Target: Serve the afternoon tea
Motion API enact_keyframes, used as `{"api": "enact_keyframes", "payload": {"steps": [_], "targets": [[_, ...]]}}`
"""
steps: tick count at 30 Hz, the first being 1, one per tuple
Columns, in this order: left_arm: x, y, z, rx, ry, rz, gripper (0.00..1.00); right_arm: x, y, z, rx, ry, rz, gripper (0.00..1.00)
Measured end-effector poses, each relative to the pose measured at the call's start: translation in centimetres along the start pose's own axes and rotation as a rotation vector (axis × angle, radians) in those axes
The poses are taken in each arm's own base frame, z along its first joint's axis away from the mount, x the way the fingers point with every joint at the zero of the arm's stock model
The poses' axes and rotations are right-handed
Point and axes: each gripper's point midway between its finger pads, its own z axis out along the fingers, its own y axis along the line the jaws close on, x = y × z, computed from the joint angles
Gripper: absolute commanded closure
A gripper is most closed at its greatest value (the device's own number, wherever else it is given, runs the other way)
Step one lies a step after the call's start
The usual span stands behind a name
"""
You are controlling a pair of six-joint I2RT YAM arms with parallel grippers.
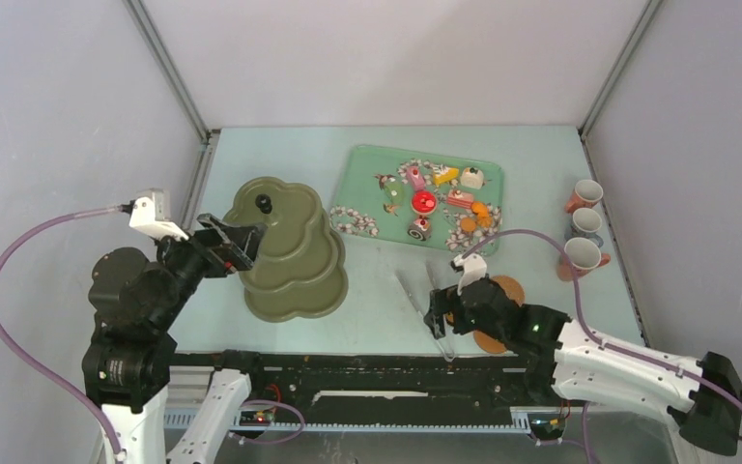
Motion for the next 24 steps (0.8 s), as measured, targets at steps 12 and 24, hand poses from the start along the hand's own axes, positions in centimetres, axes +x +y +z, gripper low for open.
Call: {"api": "enact_keyframes", "payload": {"steps": [12,24], "targets": [[0.4,-0.6,-0.7,0.032,0.004,0.0,0.02,4.0,-2.6,3.5,0.103,-0.102,-0.1,0.08],[0.2,-1.3,-1.6,0.058,-0.003,-0.005,0.02,2.5,0.0,3.6,0.032,-0.236,-0.107,0.08]]}}
